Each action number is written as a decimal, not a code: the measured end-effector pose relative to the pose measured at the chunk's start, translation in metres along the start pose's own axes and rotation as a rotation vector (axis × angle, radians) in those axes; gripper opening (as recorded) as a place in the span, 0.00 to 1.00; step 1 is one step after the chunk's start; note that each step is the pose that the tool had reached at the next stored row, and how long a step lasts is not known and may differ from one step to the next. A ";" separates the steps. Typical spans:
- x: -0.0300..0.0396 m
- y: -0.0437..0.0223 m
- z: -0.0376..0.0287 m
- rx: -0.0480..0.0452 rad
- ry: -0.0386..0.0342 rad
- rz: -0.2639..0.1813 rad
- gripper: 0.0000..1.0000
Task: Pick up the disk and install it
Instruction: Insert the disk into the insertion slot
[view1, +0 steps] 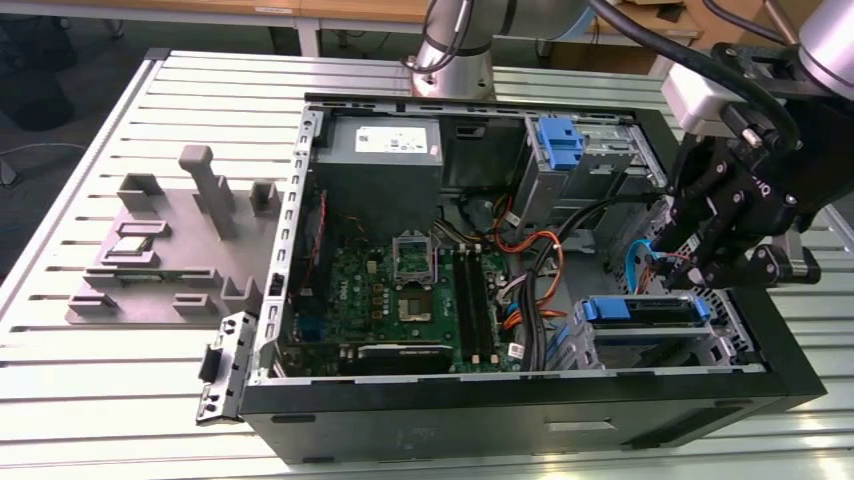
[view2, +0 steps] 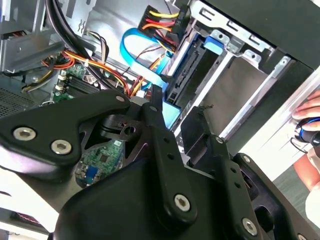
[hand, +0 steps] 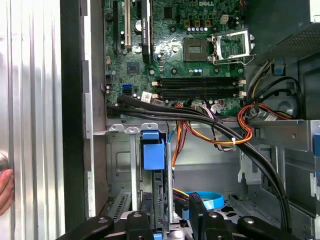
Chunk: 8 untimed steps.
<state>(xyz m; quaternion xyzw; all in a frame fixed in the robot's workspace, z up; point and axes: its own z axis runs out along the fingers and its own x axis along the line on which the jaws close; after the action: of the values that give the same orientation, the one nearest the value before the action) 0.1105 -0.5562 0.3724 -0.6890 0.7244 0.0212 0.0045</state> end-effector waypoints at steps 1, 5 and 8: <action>-0.0005 -0.0011 0.0008 0.0000 -0.0001 0.000 0.42; -0.0020 -0.0052 0.0047 0.0001 0.0000 0.000 0.42; -0.0019 -0.0072 0.0092 0.0001 0.0001 0.000 0.42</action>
<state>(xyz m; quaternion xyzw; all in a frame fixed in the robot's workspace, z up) 0.1176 -0.5543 0.3630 -0.6891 0.7244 0.0212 0.0045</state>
